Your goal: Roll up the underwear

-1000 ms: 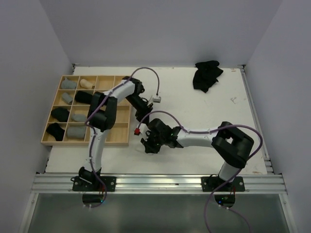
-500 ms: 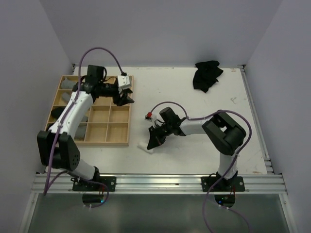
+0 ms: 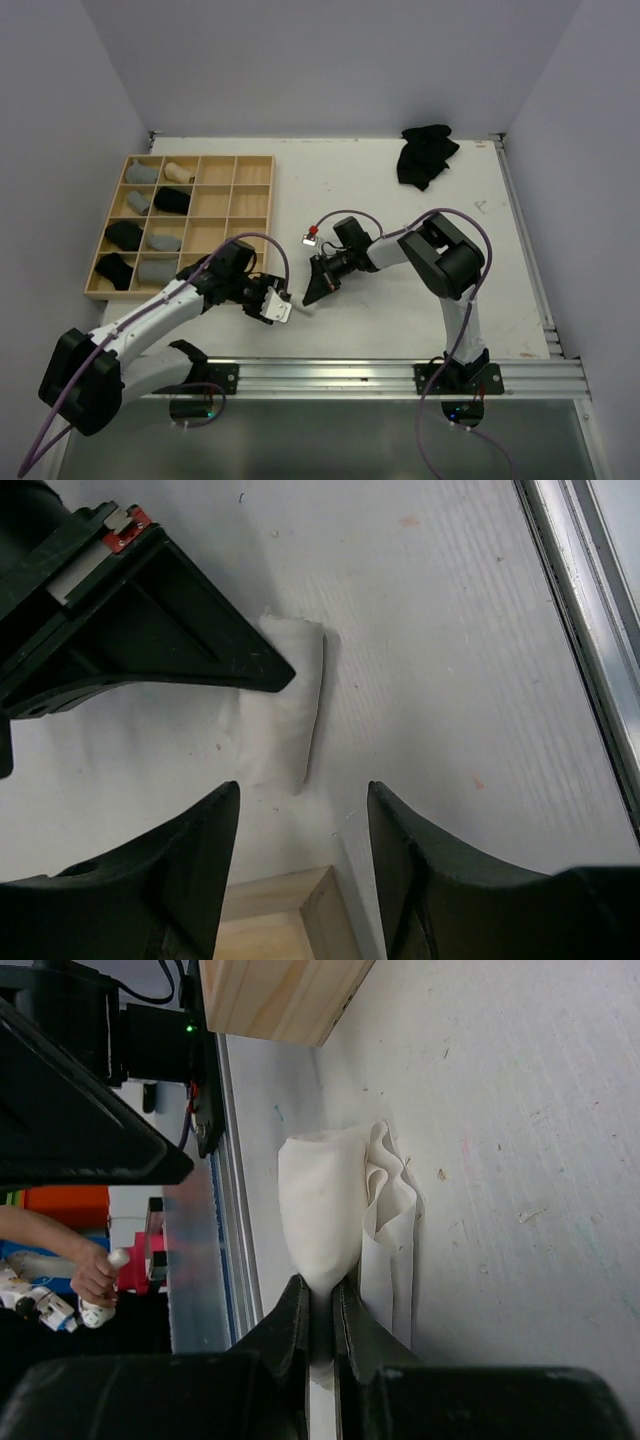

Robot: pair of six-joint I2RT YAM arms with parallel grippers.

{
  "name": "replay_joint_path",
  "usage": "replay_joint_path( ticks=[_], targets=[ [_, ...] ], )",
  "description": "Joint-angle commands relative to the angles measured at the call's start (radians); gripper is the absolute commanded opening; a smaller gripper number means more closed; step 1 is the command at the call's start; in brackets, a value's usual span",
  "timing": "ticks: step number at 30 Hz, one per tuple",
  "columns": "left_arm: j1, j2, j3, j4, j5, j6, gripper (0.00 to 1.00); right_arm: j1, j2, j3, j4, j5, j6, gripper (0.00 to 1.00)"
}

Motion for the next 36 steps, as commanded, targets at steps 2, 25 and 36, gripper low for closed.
replay_joint_path(
  ticks=[2,25,36],
  targets=[
    [-0.101,0.005,-0.044,0.214,-0.093,0.032,0.58,0.008,0.111,-0.054,-0.125,0.291,-0.113,0.00],
    [-0.259,0.461,0.120,0.093,-0.242,0.049,0.17,-0.001,0.030,0.020,-0.283,0.379,-0.165,0.23],
    [-0.257,0.570,0.176,-0.125,-0.213,0.006,0.09,-0.262,-0.373,0.080,-0.318,0.422,-0.038,0.38]
  ],
)
